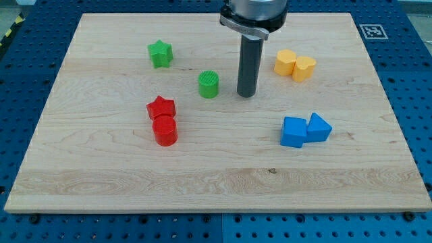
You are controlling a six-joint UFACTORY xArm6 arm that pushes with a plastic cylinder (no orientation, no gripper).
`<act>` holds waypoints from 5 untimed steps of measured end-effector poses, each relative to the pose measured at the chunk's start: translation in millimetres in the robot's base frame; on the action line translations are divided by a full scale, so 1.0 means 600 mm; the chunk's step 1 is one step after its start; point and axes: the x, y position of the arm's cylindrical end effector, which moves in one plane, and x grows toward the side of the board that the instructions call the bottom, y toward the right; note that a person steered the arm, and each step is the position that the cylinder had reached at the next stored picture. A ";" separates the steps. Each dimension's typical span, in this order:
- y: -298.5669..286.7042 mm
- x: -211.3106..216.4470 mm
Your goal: Slide the red circle parallel right to the red star
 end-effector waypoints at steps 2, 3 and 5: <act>-0.029 0.004; -0.029 0.004; -0.029 -0.022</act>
